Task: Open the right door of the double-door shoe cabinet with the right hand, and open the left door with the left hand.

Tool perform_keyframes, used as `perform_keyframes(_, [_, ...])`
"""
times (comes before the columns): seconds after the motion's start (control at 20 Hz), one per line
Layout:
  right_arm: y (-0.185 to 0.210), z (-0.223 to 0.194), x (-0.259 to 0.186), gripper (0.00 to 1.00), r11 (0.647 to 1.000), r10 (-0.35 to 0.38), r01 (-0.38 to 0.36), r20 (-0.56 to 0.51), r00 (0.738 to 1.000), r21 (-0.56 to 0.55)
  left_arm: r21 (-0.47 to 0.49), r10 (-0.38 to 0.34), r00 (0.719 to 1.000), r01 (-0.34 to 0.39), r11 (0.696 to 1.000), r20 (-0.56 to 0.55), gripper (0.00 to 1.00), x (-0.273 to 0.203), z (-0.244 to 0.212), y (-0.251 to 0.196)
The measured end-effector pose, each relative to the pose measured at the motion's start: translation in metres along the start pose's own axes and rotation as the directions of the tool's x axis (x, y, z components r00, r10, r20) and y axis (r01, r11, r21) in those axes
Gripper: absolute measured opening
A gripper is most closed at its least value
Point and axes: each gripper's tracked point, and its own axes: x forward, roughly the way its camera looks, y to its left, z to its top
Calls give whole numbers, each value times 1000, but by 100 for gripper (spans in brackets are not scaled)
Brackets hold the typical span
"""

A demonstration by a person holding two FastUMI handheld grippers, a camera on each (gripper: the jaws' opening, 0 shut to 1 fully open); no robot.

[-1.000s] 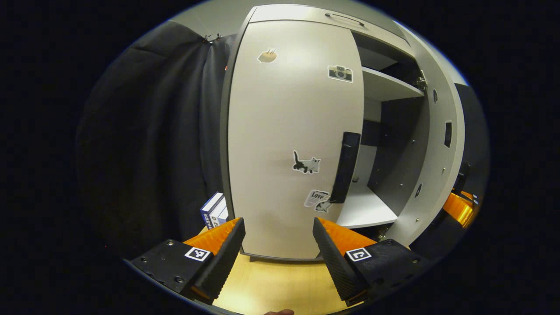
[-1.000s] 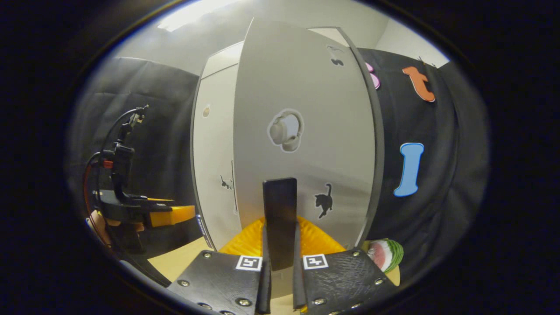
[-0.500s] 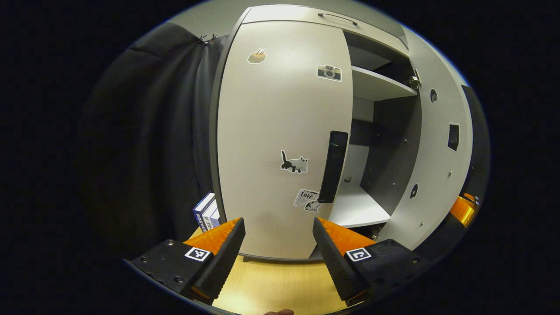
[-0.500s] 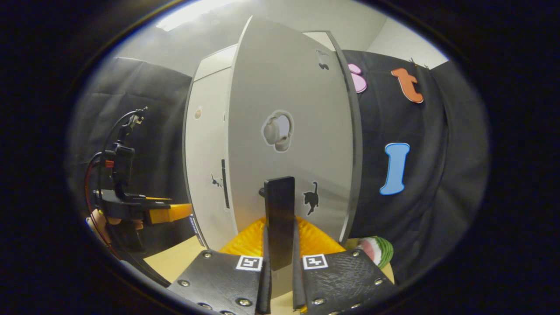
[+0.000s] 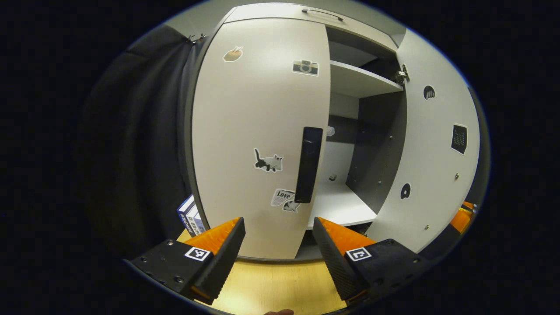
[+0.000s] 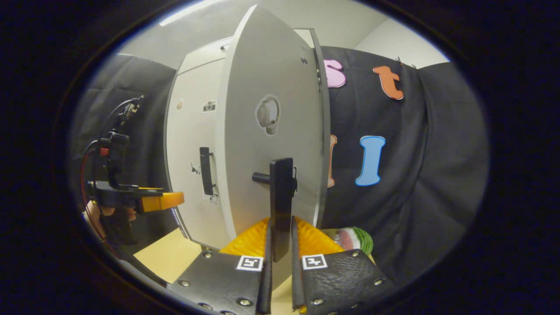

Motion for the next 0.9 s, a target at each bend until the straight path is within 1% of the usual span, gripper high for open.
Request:
perform_keyframes(0.1, [-13, -1, -4, 18, 999, -43, 42, 6, 999, 27, 9, 0, 1000, -1, 1000, 22, 97, 5, 7, -3])
perform_keyframes(0.2, [-30, -4, -5, 18, 995, -94, 94, -1, 996, 20, 9, -4, 999, 4, 1000, 40, 96, 13, 13, -7])
perform_keyframes(0.25, [-36, -6, -6, 18, 994, -107, 107, -3, 994, 19, 6, -6, 999, 5, 1000, 47, 97, 18, 16, -8])
perform_keyframes(0.3, [-51, -3, -5, 18, 988, -156, 156, 13, 988, 5, 5, -5, 999, 5, 1000, 49, 97, 23, 18, -10])
perform_keyframes(0.35, [-67, -1, -10, 11, 978, -206, 206, 17, 978, -2, 8, -9, 999, 9, 1000, 54, 97, 27, 21, -13])
perform_keyframes(0.4, [-82, -2, -9, 4, 975, -224, 223, 19, 975, 14, 14, -12, 998, 12, 1000, 62, 97, 31, 24, -15])
perform_keyframes(0.45, [-87, -3, -8, 4, 976, -203, 202, 11, 979, 78, 23, -18, 997, 16, 1000, 69, 97, 36, 27, -18])
perform_keyframes(0.5, [-85, -4, -9, 4, 977, -167, 164, 14, 986, 136, 34, -25, 997, 23, 999, 71, 97, 40, 28, -22])
perform_keyframes(0.55, [-82, -4, -9, 4, 974, -144, 139, 17, 989, 178, 43, -33, 997, 30, 999, 75, 97, 45, 30, -26])
perform_keyframes(0.6, [-83, -5, -9, 4, 972, -136, 129, 24, 990, 197, 51, -39, 996, 35, 998, 77, 97, 50, 32, -30])
perform_keyframes(0.9, [-86, -5, -10, 4, 973, -141, 132, 37, 989, 191, 57, -37, 996, 32, 998, 85, 97, 81, 39, -45])
